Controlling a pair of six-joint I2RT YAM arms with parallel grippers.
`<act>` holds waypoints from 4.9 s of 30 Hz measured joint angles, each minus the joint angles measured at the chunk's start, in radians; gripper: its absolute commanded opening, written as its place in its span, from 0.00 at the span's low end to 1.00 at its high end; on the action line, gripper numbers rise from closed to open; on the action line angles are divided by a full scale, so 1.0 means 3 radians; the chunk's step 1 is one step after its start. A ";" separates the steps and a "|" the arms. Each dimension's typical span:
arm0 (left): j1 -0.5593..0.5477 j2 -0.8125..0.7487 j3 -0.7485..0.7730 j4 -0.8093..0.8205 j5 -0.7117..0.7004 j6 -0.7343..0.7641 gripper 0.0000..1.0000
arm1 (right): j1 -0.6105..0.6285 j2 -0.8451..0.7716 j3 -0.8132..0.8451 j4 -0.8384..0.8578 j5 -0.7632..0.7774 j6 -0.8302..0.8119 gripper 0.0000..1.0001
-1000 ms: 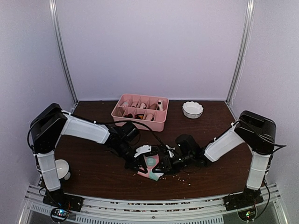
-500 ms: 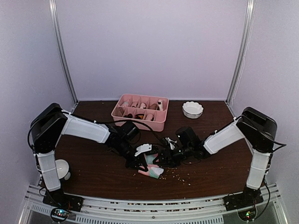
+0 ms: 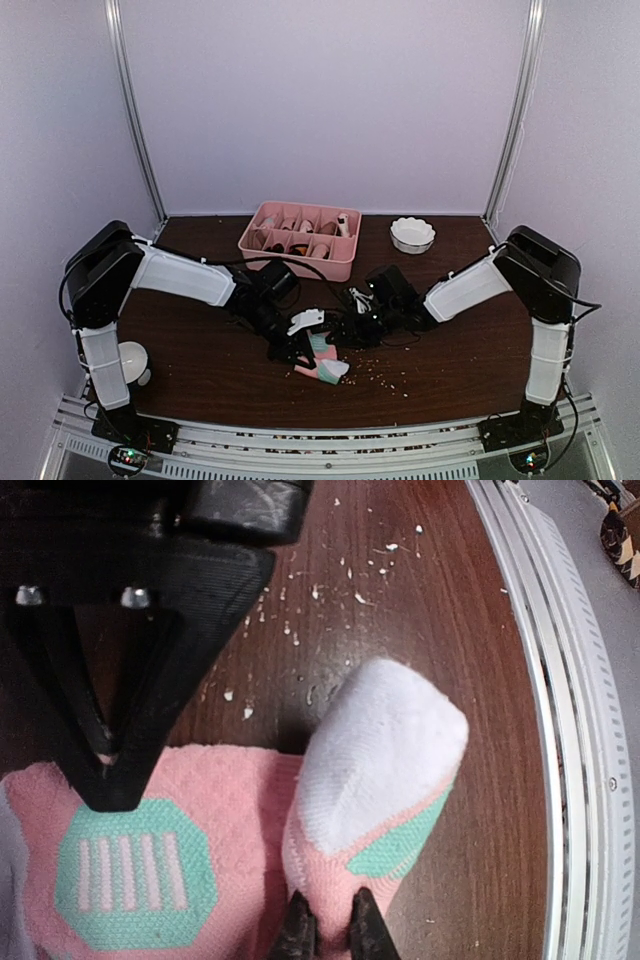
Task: Roll the socks
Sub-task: Roll the sock at the center of the board.
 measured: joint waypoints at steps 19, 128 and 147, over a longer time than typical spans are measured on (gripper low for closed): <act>0.0003 0.0027 0.0055 -0.0135 0.0034 0.0046 0.00 | 0.0090 -0.0195 0.0479 -0.0360 0.0252 -0.0136 0.04; 0.0350 0.1053 0.1050 -0.0904 0.1203 0.0197 0.47 | 0.1260 -0.0791 -0.0374 -0.0699 0.2089 -0.4704 0.06; 0.0366 -0.0596 -0.0711 0.0635 -0.0488 -0.0042 0.98 | 0.0745 -0.0415 -0.0130 -0.0444 0.0781 -0.3329 0.02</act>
